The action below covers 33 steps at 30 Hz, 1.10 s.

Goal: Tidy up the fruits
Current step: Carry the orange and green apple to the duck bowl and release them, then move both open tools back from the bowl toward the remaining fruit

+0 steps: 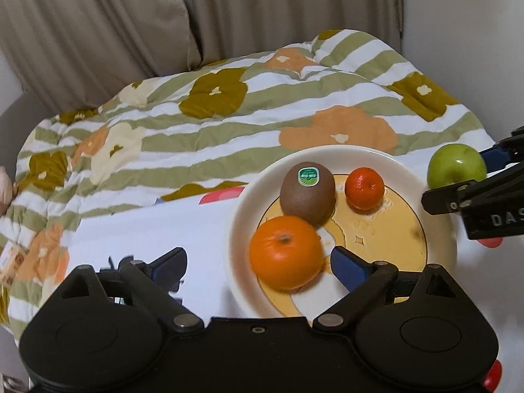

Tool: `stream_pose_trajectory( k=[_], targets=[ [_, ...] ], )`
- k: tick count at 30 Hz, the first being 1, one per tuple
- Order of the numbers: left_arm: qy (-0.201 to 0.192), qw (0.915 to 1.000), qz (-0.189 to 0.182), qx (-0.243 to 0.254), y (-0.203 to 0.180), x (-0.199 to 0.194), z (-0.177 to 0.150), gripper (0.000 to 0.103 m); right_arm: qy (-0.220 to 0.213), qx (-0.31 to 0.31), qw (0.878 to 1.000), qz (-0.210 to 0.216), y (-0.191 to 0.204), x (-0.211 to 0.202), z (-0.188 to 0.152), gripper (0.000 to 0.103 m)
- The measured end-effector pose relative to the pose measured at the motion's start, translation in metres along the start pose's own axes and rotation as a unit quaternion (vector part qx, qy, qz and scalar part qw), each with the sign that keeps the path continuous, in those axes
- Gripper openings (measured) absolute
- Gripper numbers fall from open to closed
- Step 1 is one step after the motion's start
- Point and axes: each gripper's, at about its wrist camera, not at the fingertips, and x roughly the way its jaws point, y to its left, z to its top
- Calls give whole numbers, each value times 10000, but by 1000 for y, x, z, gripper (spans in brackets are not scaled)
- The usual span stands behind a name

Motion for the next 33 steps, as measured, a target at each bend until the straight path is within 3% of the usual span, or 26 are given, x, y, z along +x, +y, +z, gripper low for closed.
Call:
stream_pose_trajectory(
  k=[12,22,24,26,28,33],
  targets=[
    [21,9995,46,-299,10,-18,-12,97,-109,-801,9965,225,24,24,2,70],
    [26,9991,102,-415,16,-27,-18,97,-53,-886,9954,352,30,38,-1,70],
    [28,9990,99,-427,16,-28,-19,97,-155,-923,9950,349,32,36,-2,73],
    [21,9989,91,-449,15,-31,-19,97,-414,-1023,9935,286,34,27,-2,94],
    [5,9989,88,-455,15,-33,-20,97,-605,-1089,9919,245,36,20,-2,101],
    [-36,9988,97,-481,16,-40,-22,97,-617,-1010,9927,225,36,17,-1,101]
  ],
)
